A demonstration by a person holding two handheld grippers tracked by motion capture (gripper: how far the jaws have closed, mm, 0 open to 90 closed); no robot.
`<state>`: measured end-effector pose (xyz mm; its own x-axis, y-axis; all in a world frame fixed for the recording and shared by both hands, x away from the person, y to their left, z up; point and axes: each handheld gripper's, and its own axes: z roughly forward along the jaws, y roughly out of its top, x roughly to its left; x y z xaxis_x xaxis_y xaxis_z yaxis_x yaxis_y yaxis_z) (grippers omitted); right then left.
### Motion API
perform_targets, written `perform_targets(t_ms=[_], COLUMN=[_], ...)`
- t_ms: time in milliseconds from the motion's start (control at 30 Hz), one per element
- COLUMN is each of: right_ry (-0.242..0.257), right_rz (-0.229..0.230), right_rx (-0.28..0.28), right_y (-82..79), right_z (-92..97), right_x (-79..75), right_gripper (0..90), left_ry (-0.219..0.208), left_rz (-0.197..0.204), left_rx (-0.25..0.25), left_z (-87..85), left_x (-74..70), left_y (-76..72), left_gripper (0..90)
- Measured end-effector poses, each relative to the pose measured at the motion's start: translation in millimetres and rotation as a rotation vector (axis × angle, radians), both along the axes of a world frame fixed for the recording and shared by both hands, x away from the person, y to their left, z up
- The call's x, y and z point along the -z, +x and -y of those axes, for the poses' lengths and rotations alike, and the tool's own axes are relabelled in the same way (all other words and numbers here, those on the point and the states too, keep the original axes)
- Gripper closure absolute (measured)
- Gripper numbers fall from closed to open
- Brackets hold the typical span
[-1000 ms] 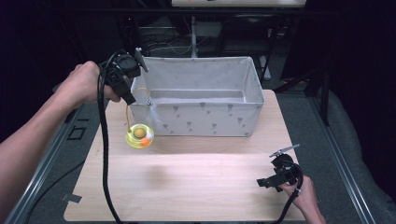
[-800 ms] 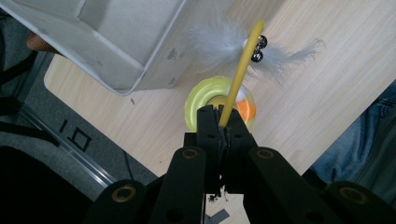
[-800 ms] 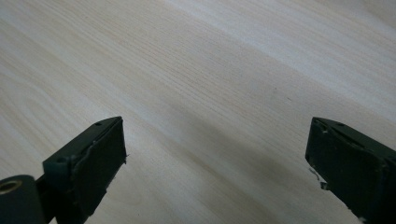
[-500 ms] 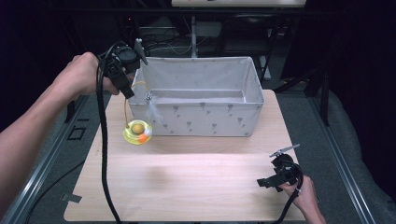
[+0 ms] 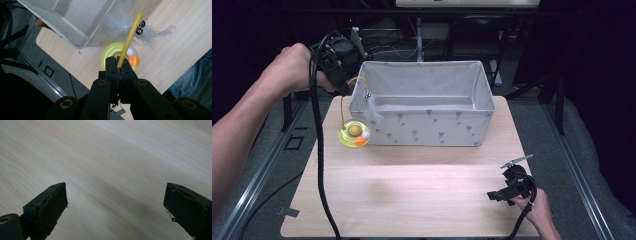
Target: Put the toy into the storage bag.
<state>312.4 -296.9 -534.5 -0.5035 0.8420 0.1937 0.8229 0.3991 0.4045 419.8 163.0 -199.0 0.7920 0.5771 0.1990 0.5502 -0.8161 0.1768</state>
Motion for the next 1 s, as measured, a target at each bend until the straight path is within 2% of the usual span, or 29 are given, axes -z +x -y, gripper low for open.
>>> perform_targets(t_ms=[267,467,733,1000], right_ry=[0.002,0.001,0.001,0.003], right_rz=[0.004,0.004,0.002,0.004], right_rx=[0.005,0.006,0.004,0.011], right_y=[-0.1,-0.1,-0.1,-0.1], right_z=[-0.2,-0.1,0.0,-0.2], right_x=[0.2,0.2,0.0,0.6], right_gripper=[4.7,4.7,4.7,4.7], left_ry=[-0.007,0.007,0.005,0.009], left_rz=[0.032,0.044,0.051,0.08], left_rx=[-0.005,-0.009,-0.027,-0.053], left_z=[2.0,4.1,3.5,5.6], left_x=[-18.4,-32.7,-46.7,-62.5], left_y=[1.1,2.2,7.8,13.7], left_gripper=[88.6,88.6,88.6,88.7])
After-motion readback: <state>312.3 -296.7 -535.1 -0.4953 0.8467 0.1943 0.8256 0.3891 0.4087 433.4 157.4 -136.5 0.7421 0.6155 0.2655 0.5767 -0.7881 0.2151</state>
